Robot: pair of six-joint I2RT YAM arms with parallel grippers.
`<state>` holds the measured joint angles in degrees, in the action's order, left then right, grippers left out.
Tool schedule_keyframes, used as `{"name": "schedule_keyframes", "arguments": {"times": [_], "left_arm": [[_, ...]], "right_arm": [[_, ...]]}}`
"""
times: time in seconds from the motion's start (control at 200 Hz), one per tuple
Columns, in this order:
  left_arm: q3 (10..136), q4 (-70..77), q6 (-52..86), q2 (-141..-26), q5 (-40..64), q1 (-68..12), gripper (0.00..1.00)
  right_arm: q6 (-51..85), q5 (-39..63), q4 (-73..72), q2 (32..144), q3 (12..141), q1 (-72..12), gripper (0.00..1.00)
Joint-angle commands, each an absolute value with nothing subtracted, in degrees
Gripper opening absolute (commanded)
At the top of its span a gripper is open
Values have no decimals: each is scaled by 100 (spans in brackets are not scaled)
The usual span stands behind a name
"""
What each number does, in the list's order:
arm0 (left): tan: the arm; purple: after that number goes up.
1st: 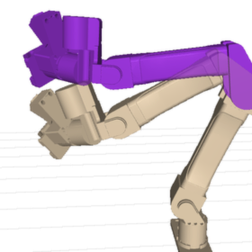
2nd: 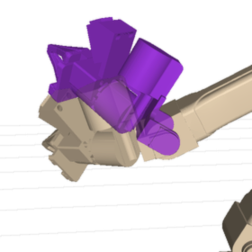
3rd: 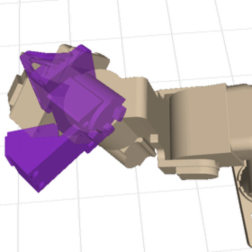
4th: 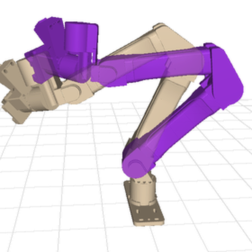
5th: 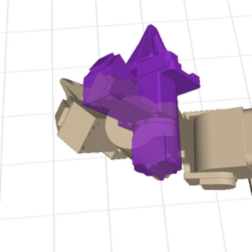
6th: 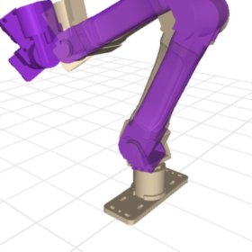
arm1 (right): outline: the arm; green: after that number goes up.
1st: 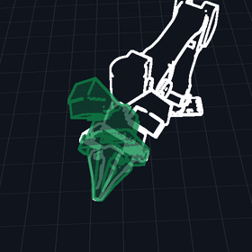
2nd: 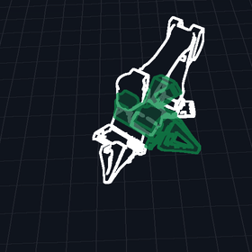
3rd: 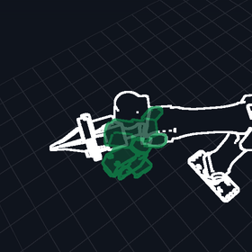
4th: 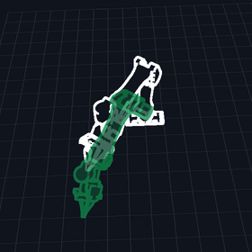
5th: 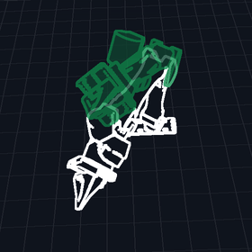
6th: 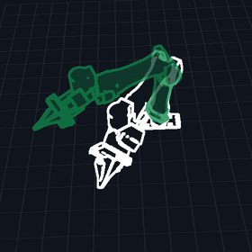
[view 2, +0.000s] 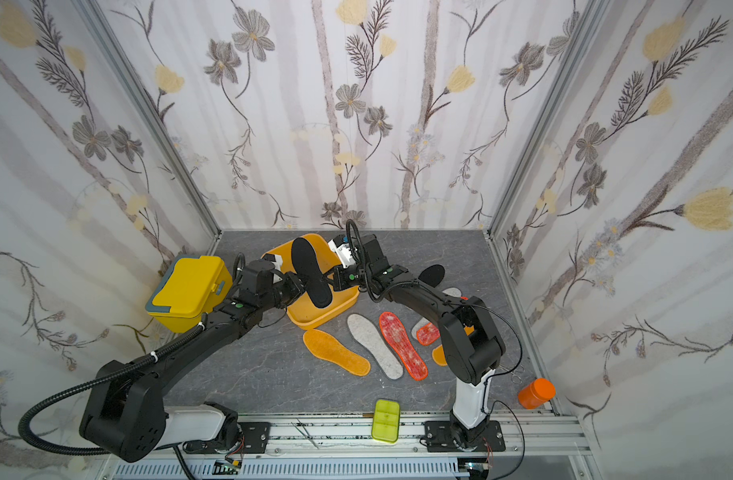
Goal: Put the insoles into the storage box
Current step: Place the insole in the storage box.
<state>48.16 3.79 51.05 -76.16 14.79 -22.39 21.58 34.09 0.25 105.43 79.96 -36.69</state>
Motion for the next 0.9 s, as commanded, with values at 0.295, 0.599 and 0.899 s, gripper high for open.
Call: {"name": "schedule_keyframes", "arguments": {"times": [0.295, 0.599, 0.899], "left_arm": [[4852, 624, 5133, -7643, 1491, -2232, 10], [4869, 670, 5197, -7754, 1494, -2232, 0], [4591, 773, 5459, -7440, 914, -2197, 0]], "right_arm": [[2267, 3498, -202, 10659, 8017, -3706, 0], [2290, 3492, -246, 10683, 8033, -3713, 0], [2159, 3181, -35, 10678, 8127, -3713, 7]]}}
